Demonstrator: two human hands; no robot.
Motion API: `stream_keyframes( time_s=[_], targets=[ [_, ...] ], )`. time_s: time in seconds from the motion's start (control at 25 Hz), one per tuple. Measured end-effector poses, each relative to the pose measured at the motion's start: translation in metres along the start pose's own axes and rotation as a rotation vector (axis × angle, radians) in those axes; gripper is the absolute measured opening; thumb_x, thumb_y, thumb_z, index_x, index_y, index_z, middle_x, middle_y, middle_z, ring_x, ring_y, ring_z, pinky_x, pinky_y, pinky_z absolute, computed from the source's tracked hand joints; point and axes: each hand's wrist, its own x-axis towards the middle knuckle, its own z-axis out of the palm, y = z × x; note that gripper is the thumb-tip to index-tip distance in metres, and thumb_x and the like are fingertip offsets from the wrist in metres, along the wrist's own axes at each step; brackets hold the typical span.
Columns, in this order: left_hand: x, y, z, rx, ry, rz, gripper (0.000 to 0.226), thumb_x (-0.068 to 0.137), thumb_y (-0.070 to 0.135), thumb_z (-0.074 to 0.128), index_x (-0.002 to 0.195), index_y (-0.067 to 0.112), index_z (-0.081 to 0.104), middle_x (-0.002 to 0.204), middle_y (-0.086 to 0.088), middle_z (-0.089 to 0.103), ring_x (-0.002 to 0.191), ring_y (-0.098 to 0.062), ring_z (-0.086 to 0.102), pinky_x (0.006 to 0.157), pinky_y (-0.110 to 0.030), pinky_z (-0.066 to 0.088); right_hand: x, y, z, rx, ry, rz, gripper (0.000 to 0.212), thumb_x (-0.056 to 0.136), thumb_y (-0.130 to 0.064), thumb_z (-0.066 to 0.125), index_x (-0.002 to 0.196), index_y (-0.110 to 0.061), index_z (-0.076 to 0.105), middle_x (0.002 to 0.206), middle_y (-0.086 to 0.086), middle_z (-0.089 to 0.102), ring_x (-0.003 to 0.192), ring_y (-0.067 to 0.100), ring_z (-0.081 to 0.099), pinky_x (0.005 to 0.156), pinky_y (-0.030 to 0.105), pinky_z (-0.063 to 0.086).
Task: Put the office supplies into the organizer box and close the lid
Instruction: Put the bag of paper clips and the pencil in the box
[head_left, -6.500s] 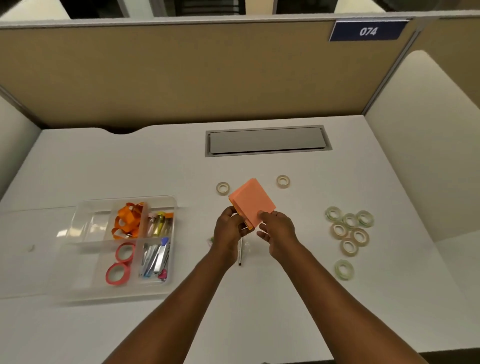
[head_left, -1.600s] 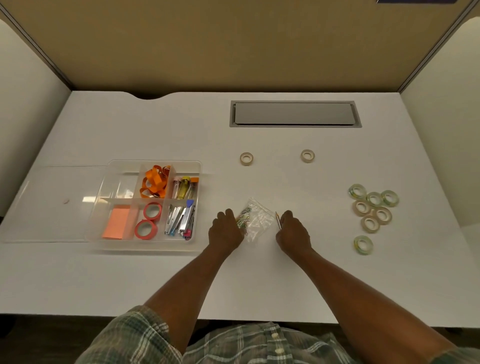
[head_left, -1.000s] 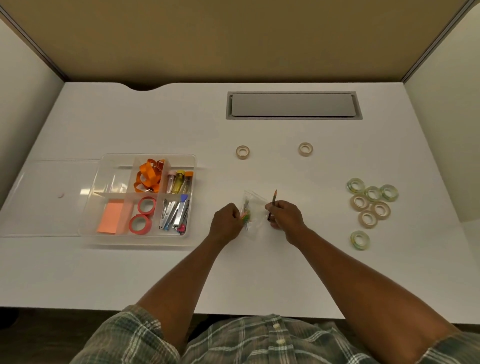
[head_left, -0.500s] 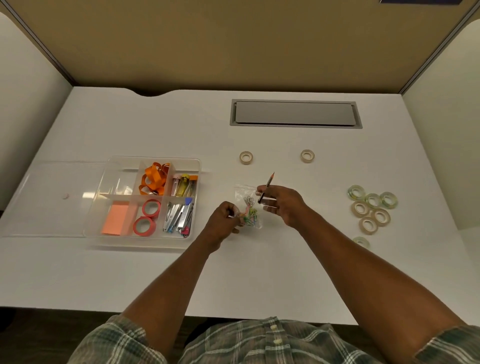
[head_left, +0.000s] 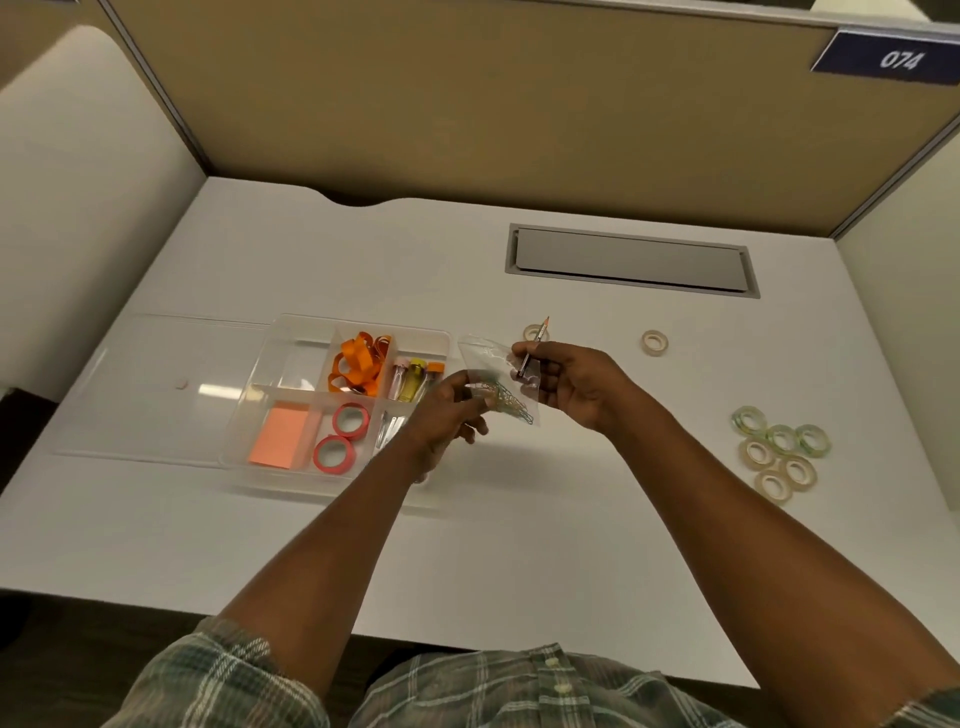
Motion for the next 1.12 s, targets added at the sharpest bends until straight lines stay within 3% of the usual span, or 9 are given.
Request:
stream_keyframes(
  time_s=[0.16, 0.4, 0.56, 0.68, 0.8, 0.92, 1.12],
  targets=[
    [-0.004, 0.017, -0.034, -0.148, 0.005, 0.011, 0.021, 0.088, 0.026, 0.070, 0.104, 0.013, 0.070, 0.096, -0.009, 0.072, 0.080, -0.020, 0.068, 0.065, -0.030, 0.056, 0.009, 0.004, 0.034, -0.058, 0.045, 0.047, 0.015, 0.091, -0.013, 0.063, 0.094, -0.007, 0.075, 0.089, 0.007, 0.077, 0.075, 0.019, 0.073, 0.074, 0.032, 0.057],
    [-0.014, 0.018, -0.094, -0.069, 0.213, 0.034, 0.031, 0.086, 0.026, 0.073, 0.097, -0.002, 0.065, 0.087, -0.017, 0.069, 0.071, -0.024, 0.067, 0.064, -0.031, 0.058, 0.027, 0.021, 0.097, -0.160, 0.067, 0.011, 0.019, 0.083, -0.011, 0.073, 0.099, 0.000, 0.074, 0.088, 0.011, 0.076, 0.070, 0.020, 0.073, 0.063, 0.030, 0.060],
    [-0.027, 0.018, -0.137, -0.055, 0.368, 0.089, 0.012, 0.088, 0.008, 0.068, 0.083, 0.009, 0.058, 0.089, -0.014, 0.067, 0.076, -0.026, 0.067, 0.060, -0.032, 0.057, 0.039, 0.033, 0.148, -0.358, 0.040, 0.017, 0.028, 0.081, -0.016, 0.077, 0.105, -0.003, 0.073, 0.104, 0.013, 0.072, 0.088, 0.025, 0.071, 0.073, 0.036, 0.061],
    [-0.040, 0.019, -0.170, -0.047, 0.461, 0.114, 0.022, 0.088, -0.005, 0.060, 0.093, 0.016, 0.055, 0.095, -0.012, 0.066, 0.082, -0.025, 0.066, 0.062, -0.035, 0.055, 0.048, 0.040, 0.181, -0.414, -0.009, 0.167, 0.044, 0.079, -0.018, 0.078, 0.120, -0.005, 0.067, 0.117, 0.014, 0.058, 0.106, 0.036, 0.061, 0.076, 0.044, 0.061],
    [-0.051, 0.018, -0.198, -0.055, 0.486, 0.142, 0.031, 0.086, -0.012, 0.054, 0.099, 0.016, 0.055, 0.102, -0.013, 0.063, 0.088, -0.024, 0.063, 0.069, -0.037, 0.055, 0.054, 0.047, 0.207, -0.240, -0.083, 0.289, 0.047, 0.079, -0.009, 0.078, 0.123, 0.001, 0.063, 0.115, 0.025, 0.056, 0.095, 0.037, 0.064, 0.087, 0.049, 0.059],
    [-0.060, 0.017, -0.223, 0.025, 0.485, 0.106, 0.037, 0.081, -0.012, 0.053, 0.104, 0.017, 0.058, 0.107, -0.014, 0.063, 0.088, -0.024, 0.062, 0.074, -0.037, 0.053, 0.064, 0.057, 0.228, -0.242, -0.109, 0.232, 0.026, 0.085, -0.006, 0.071, 0.109, 0.005, 0.069, 0.108, 0.022, 0.064, 0.083, 0.025, 0.063, 0.084, 0.038, 0.058],
    [-0.063, 0.013, -0.258, 0.371, 0.512, -0.030, 0.033, 0.077, -0.001, 0.063, 0.099, 0.024, 0.059, 0.094, -0.006, 0.064, 0.063, -0.013, 0.056, 0.048, -0.021, 0.042, 0.075, 0.079, 0.257, -0.422, -0.099, 0.117, 0.030, 0.085, -0.006, 0.073, 0.111, 0.008, 0.068, 0.106, 0.022, 0.071, 0.078, 0.021, 0.069, 0.066, 0.029, 0.060]
  ],
)
